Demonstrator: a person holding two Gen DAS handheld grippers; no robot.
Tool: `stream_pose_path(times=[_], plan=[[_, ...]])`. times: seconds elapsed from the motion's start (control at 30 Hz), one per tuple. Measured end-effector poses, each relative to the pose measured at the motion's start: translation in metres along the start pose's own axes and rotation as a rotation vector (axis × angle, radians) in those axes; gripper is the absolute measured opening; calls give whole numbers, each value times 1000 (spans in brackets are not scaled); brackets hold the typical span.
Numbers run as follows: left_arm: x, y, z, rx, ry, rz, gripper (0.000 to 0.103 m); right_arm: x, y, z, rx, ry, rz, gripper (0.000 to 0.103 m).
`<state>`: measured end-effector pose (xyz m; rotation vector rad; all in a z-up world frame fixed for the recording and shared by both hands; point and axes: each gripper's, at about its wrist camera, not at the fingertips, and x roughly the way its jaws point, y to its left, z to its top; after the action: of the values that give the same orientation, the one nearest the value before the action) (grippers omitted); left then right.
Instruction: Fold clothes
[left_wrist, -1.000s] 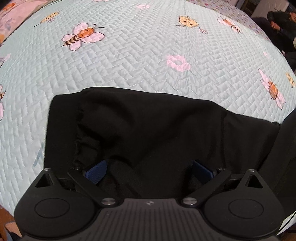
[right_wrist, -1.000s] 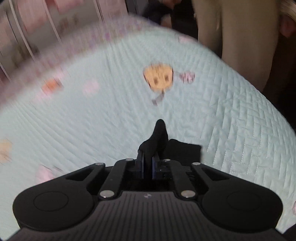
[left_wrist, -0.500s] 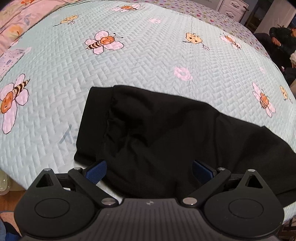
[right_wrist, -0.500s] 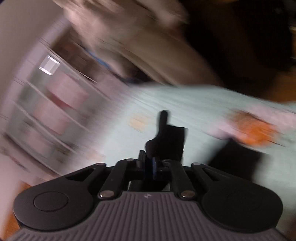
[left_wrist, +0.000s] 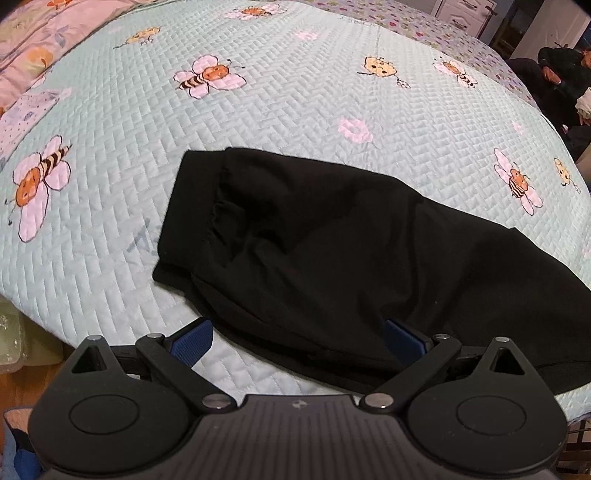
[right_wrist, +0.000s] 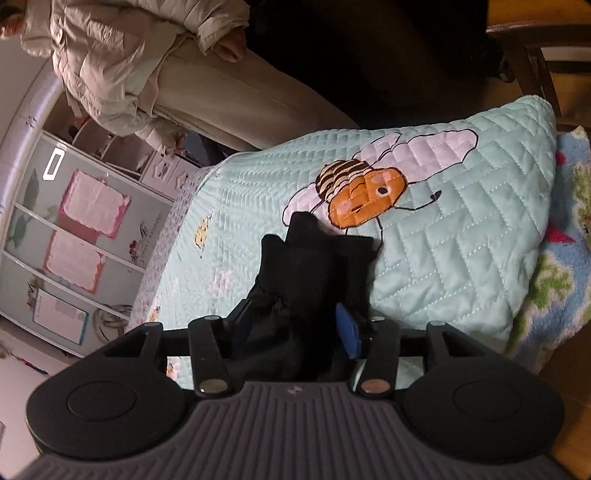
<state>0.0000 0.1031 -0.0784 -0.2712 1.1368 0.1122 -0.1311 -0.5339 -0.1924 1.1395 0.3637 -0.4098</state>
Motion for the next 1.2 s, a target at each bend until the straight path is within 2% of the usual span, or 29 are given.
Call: stream_pose_path(times=[0.1, 0.3, 0.33, 0.4, 0.53, 0.67, 0.77, 0.9, 1.0, 1.1, 1.2], plan=[[0, -6, -3, 3, 11, -6, 99, 7, -7, 3, 3, -7, 28, 52], [-3, -18, -8, 27, 17, -9, 99, 29, 2, 3, -141, -7, -37, 50], [-4, -19, -9, 30, 16, -9, 99, 31, 7, 0, -187, -1, -43, 47], [-6, -21, -11, 34, 16, -7, 99, 34, 17, -6, -291, 6, -58, 19], [-9, -21, -14, 29, 14, 4, 99, 29, 47, -23, -496, -8, -58, 15], [-14, -20, -16, 22, 12, 14, 99, 1, 77, -23, -586, -91, 16, 14], [-18, -19, -17, 21, 8, 13, 100, -21, 82, -8, -558, -141, 53, 14], [-16, -20, -18, 17, 20, 14, 100, 15, 26, 15, -396, -16, -71, 14], [-17, -23, -19, 27, 29, 10, 100, 31, -11, 17, -305, 6, -84, 14], [-21, -24, -19, 40, 17, 9, 100, 28, -13, 15, -282, -13, -52, 14], [-22, -25, -19, 39, 15, 12, 100, 29, -12, 16, -276, -11, -61, 14]])
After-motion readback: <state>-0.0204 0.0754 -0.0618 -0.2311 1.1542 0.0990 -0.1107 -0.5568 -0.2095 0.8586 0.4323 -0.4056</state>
